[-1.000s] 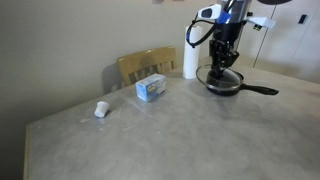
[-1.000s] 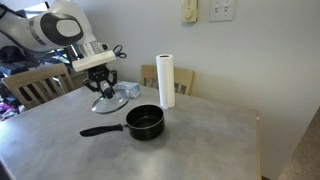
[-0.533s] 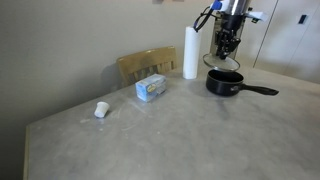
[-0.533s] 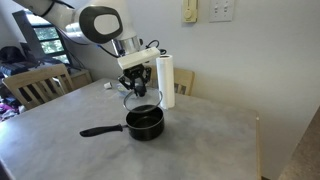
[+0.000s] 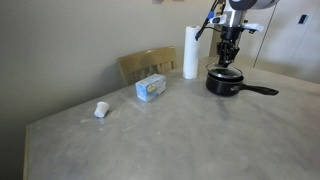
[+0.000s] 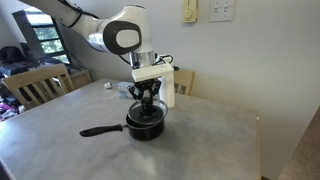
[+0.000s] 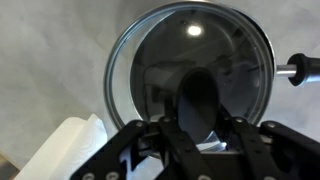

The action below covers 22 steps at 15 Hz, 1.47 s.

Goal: Cover the pot

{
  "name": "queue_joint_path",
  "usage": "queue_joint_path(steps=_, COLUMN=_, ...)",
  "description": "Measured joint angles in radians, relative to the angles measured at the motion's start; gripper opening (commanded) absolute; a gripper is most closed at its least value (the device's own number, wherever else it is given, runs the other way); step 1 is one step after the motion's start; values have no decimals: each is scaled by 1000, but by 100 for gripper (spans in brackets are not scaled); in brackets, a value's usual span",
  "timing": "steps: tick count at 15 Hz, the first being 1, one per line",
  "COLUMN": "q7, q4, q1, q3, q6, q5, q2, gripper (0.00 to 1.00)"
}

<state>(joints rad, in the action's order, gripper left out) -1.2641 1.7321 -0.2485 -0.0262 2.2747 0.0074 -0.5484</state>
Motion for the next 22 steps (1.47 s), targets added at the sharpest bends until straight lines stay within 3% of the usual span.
queue_joint_path(steps=10, q7=2, q4=-28, q1=8, q3=4, q6=-73, q5=-3, q2=-15, gripper=14)
queue_joint_path(steps=22, q7=26, q4=-19, q1=27, q3=4, q6=-75, q5=-10, q2=-4, gripper=14)
